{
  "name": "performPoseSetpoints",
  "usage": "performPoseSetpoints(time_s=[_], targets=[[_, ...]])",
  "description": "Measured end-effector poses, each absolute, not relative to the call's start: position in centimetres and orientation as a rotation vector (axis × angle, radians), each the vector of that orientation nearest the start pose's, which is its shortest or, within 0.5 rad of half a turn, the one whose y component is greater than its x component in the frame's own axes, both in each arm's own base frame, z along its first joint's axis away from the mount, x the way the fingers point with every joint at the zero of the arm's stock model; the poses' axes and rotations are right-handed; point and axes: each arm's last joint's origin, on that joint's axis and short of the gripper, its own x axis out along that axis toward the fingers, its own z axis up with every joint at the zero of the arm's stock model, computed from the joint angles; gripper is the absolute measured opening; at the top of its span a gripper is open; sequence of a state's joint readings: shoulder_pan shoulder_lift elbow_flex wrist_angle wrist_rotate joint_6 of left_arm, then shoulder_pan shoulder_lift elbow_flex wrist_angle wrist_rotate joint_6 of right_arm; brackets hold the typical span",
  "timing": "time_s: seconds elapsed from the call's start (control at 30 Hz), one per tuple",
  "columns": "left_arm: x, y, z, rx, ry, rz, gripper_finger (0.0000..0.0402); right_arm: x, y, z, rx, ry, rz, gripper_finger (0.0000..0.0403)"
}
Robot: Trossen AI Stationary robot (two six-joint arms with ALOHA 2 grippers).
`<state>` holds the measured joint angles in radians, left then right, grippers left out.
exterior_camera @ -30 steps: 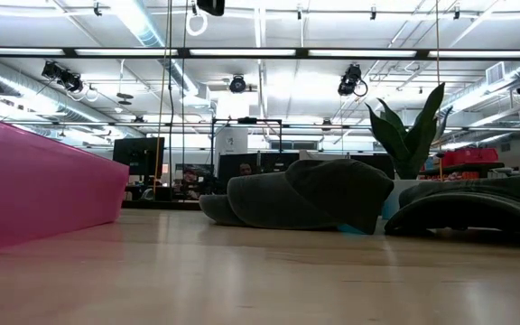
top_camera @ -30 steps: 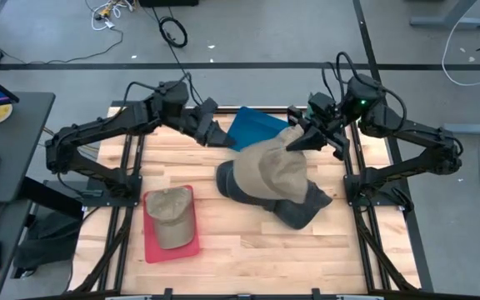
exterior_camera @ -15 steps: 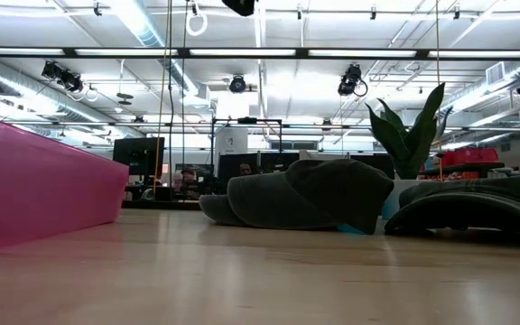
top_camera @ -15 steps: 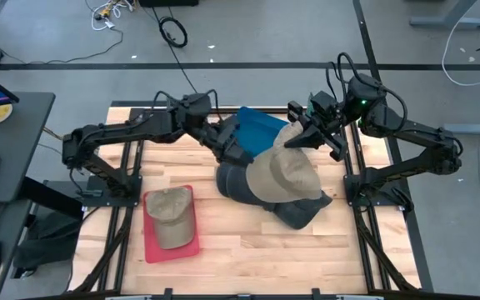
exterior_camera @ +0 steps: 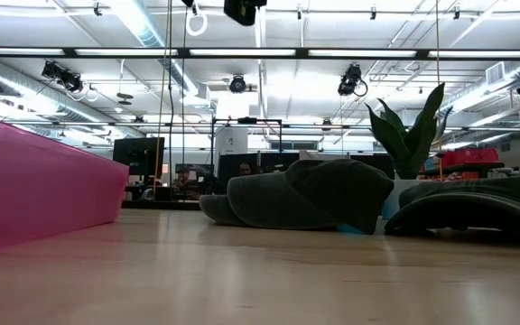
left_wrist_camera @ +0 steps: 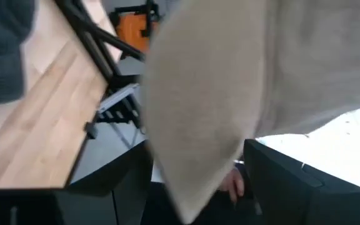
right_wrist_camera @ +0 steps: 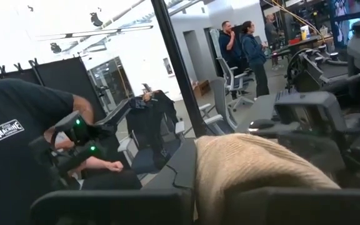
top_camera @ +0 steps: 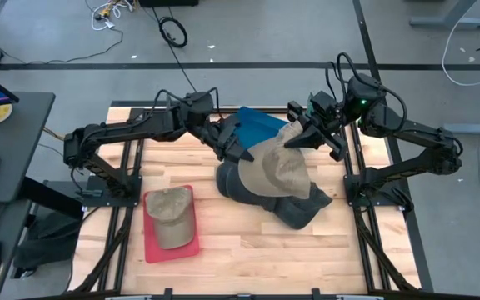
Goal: Pick & Place hat
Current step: Put the brown cap into the red bin
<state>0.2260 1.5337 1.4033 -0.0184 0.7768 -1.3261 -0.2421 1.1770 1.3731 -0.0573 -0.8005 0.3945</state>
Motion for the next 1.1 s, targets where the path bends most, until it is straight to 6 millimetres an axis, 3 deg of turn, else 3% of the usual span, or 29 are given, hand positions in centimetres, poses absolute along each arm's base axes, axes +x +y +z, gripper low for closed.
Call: performPoseSetpoints(time_s=[0.13,0.23,0.37,0.53,0.67,0.83,1.1], targets=[[34.5,5.8,39.0,-1.341,0.429,-0.444,0.0247,23.3,-3.6,46.5,0.306,-0.004,0.572,0.0014],[34.5,5.8,39.2,-1.329,0.408,-0.457,0.0223,23.3,-3.6,46.3,0.315,0.015,0.569,0.0014],[34.5,5.8,39.3,-1.308,0.397,-0.464,0.0153,23.3,-3.6,46.2,0.322,0.026,0.558,0.0014],[34.5,5.8,39.4,-1.244,0.37,-0.475,0.0029,23.3,-3.6,46.1,0.338,0.038,0.549,0.0016],[34.4,5.8,39.5,-1.205,0.352,-0.481,0.0016,23.3,-3.6,46.0,0.391,0.069,0.585,0.0024],[34.0,5.5,39.9,-1.15,0.331,-0.49,0.0012,22.5,-3.8,46.0,0.468,0.109,0.584,0.008],[32.5,4.9,41.7,-1.001,0.238,-0.514,0.0011,19.2,-4.5,46.8,0.539,0.123,0.506,0.0232]])
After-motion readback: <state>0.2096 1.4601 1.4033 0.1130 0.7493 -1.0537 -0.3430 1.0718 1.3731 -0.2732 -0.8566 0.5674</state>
